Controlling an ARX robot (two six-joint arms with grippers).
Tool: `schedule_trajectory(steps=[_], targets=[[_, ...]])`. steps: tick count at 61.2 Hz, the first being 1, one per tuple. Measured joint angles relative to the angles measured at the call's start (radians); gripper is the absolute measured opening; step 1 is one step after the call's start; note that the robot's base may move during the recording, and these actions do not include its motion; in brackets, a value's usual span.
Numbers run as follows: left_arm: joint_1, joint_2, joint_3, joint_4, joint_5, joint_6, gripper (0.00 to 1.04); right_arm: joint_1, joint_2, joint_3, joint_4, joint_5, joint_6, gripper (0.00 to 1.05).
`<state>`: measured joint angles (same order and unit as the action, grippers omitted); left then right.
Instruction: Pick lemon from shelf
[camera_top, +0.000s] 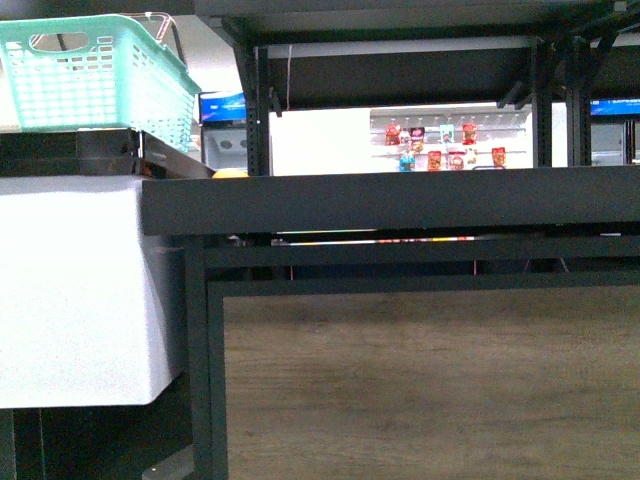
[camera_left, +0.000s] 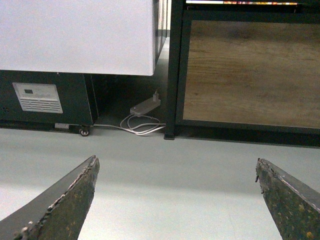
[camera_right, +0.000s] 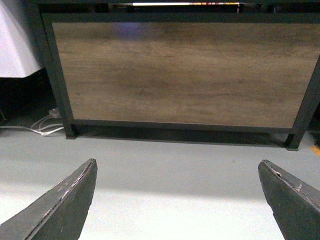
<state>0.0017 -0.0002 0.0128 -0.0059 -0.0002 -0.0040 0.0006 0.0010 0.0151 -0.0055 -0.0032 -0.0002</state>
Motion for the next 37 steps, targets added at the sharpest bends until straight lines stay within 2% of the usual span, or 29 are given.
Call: schedule_trajectory(steps=[37], targets=[[0.0,0.0,0.0,0.0,0.0,0.0,0.97,0.0,0.0,0.0,0.0,0.0,0.0,0.97]])
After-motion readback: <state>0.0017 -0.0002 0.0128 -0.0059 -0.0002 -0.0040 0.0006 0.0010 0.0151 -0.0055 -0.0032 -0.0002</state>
